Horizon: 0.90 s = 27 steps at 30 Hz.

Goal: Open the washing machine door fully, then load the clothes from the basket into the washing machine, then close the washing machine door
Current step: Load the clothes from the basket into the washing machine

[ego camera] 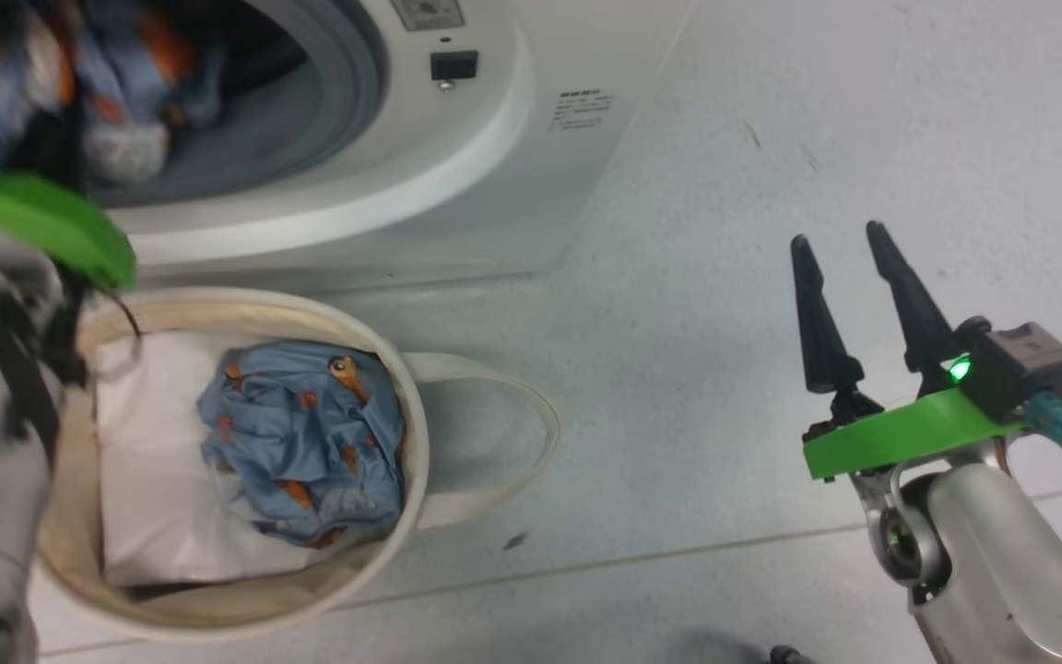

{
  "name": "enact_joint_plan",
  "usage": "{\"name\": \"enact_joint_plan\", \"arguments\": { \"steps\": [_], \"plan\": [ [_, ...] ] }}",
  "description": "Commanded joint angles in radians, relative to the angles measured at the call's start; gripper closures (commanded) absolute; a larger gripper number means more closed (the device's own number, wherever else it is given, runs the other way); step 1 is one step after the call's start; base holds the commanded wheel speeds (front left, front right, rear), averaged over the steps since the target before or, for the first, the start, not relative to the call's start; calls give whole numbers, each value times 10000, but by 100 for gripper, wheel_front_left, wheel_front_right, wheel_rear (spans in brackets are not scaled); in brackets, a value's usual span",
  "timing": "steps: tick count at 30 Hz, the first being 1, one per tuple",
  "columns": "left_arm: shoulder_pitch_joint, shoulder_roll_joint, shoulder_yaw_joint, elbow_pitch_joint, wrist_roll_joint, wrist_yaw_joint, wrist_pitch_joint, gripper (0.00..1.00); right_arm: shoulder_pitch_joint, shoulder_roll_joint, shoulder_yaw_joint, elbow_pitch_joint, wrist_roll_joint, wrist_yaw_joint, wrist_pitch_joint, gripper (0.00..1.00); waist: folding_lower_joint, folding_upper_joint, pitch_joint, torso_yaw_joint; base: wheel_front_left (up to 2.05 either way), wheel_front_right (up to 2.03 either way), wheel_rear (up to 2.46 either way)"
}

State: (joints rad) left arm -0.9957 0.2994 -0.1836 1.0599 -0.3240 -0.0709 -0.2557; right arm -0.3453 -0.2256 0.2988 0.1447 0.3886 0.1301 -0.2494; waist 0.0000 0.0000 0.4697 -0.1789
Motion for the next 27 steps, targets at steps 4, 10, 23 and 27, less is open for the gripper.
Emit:
{"name": "enact_joint_plan", "arguments": {
  "steps": [4, 10, 23, 27],
  "plan": [
    [-1425, 728, 61, 22, 402, 37, -61, 100, 177, -63, -242, -524, -102, 6, -124, 0, 0, 0, 661, -366, 0, 0, 0],
    [-2576, 765, -202, -928, 1031, 22, -61, 100, 271, 22, -437, -834, -239, 6, -124, 0, 0, 0, 1178, -610, 0, 0, 0],
    [-2808, 500, 15, 1367, 1240, 248, 758, 0, 261, 168, -361, -776, -260, 6, -124, 0, 0, 0, 1045, -707, 0, 0, 0],
    [-2879, 324, -47, 2053, 1128, 194, 1942, 0, 203, 177, -221, -685, -211, 6, -124, 0, 0, 0, 737, -662, 0, 0, 0]
  ]
}}
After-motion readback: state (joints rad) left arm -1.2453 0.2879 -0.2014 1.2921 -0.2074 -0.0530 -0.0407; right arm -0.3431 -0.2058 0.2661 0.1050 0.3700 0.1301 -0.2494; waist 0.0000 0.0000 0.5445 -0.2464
